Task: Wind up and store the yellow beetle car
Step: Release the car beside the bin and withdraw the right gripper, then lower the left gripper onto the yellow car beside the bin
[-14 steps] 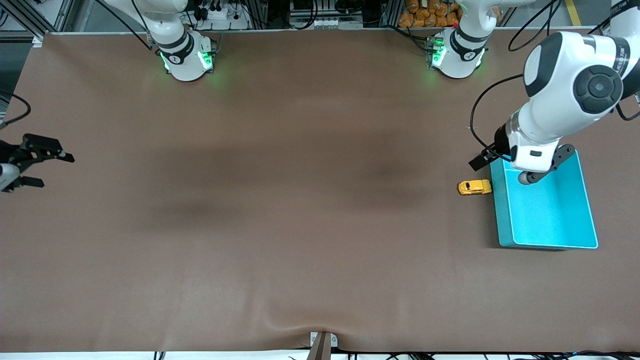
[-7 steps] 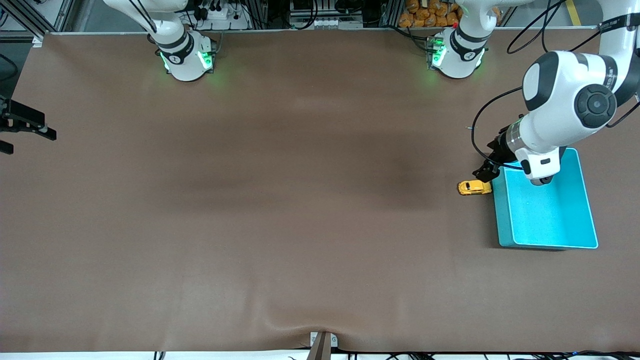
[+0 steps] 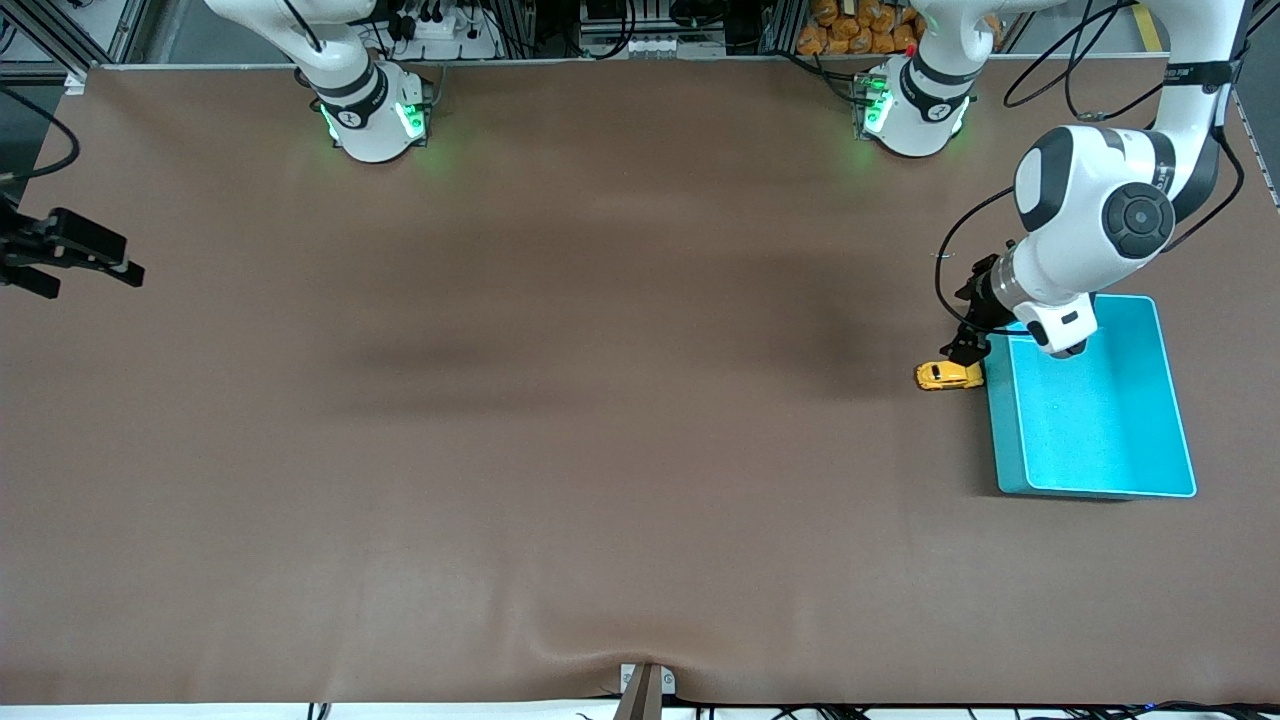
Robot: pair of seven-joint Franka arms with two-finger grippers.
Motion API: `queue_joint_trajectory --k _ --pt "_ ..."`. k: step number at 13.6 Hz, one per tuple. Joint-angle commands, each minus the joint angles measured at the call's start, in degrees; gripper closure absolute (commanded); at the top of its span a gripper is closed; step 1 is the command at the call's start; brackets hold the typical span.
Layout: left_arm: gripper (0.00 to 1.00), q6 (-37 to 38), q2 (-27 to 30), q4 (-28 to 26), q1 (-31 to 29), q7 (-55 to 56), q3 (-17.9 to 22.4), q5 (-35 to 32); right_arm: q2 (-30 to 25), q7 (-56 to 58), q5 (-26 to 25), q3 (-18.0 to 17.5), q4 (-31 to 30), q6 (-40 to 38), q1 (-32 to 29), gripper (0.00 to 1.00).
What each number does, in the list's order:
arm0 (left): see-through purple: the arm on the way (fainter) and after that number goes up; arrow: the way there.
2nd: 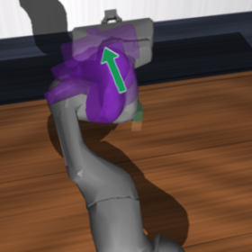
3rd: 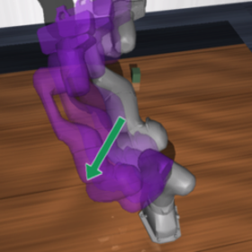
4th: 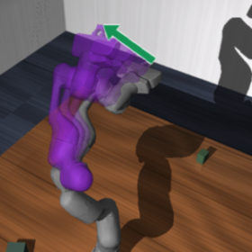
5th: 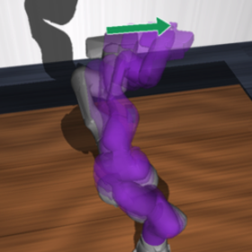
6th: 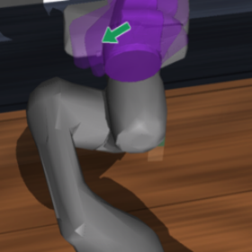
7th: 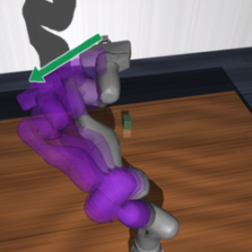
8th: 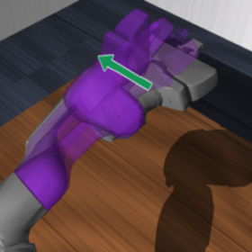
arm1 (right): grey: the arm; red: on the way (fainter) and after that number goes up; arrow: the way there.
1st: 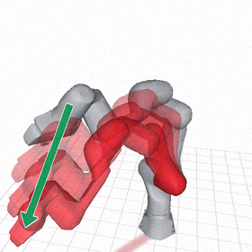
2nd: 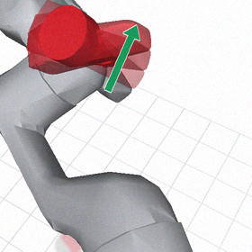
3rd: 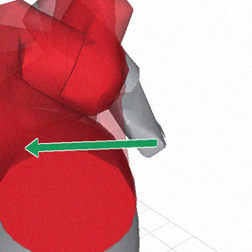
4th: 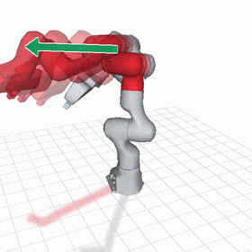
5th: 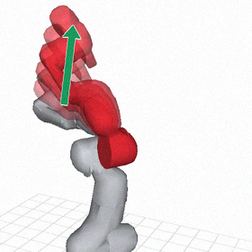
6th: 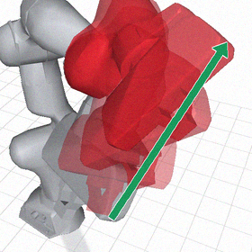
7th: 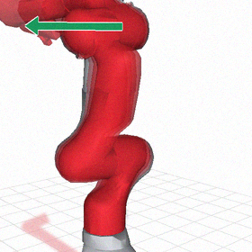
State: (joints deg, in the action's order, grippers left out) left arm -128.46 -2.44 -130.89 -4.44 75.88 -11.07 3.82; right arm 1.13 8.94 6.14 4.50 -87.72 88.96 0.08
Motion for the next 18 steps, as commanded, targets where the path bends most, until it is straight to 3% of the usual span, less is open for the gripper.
queue_joint_trajectory --k 1,6,18 --pt "0.00 -5.2 2.4 -5.2 -1.6 1.5 -0.4 0.5 -6.5 -2.8 -2.2 -0.2 -7.6 2.4 1.2 0.00" --pt "0.00 -11.6 -0.3 -6.3 -6.2 2.2 -0.5 0.5 -8.2 -3.0 -2.2 -0.3 -9.0 2.3 1.2 0.00" --pt "0.00 -25.8 -11.9 -8.0 -6.1 6.4 -0.4 0.5 -7.6 -3.1 -2.2 -0.1 -7.8 1.9 0.7 0.00"
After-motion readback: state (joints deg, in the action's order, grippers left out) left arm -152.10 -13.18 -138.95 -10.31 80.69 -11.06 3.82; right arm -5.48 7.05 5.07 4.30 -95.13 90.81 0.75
